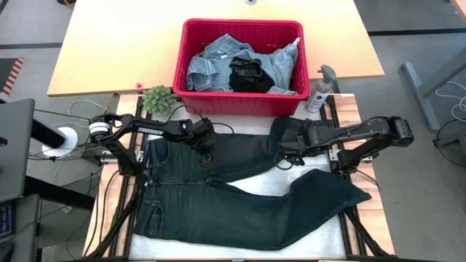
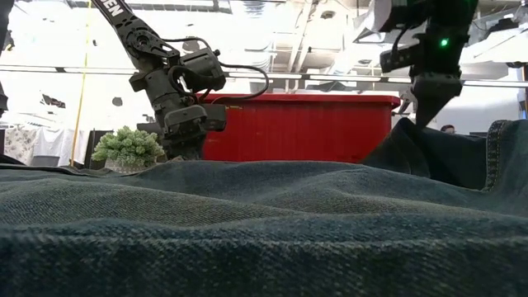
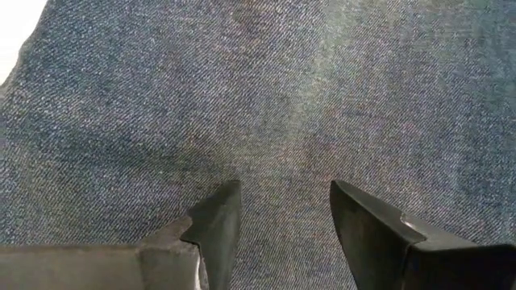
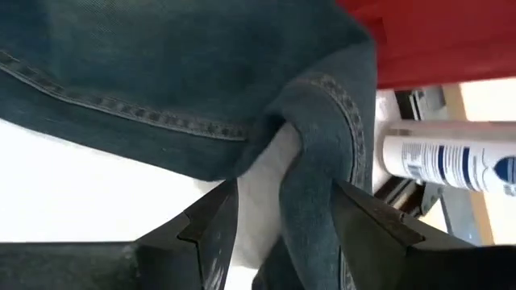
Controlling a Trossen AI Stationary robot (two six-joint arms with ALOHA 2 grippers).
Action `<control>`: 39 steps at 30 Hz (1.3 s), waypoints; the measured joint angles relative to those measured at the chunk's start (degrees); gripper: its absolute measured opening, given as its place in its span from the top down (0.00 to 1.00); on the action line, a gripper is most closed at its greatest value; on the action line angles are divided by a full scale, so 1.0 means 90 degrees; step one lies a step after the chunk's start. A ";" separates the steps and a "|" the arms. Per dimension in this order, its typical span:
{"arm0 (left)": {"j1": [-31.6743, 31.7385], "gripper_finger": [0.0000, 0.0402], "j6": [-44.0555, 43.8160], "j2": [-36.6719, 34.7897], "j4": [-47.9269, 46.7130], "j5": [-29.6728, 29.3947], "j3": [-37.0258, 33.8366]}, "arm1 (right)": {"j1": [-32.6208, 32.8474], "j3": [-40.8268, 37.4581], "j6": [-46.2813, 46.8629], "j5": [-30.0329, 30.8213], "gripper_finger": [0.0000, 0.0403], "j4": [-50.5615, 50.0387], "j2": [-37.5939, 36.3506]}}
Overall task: Fold Laundry from Bin
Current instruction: Fold the black pants
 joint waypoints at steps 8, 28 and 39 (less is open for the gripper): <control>0.0002 0.54 -0.0076 0.0000 0.0051 -0.0096 0.0000 | -0.0683 -0.0017 0.0168 0.0142 0.76 -0.0015 0.0002; 0.0000 0.54 -0.0037 0.0002 0.0043 -0.0149 0.0000 | -0.0572 0.0437 0.2786 -0.0808 0.95 -0.2090 -0.0115; 0.0000 0.54 -0.0035 0.0002 -0.0095 -0.0245 0.0000 | -0.0979 0.0240 0.6869 -0.0889 0.95 -0.2109 -0.0083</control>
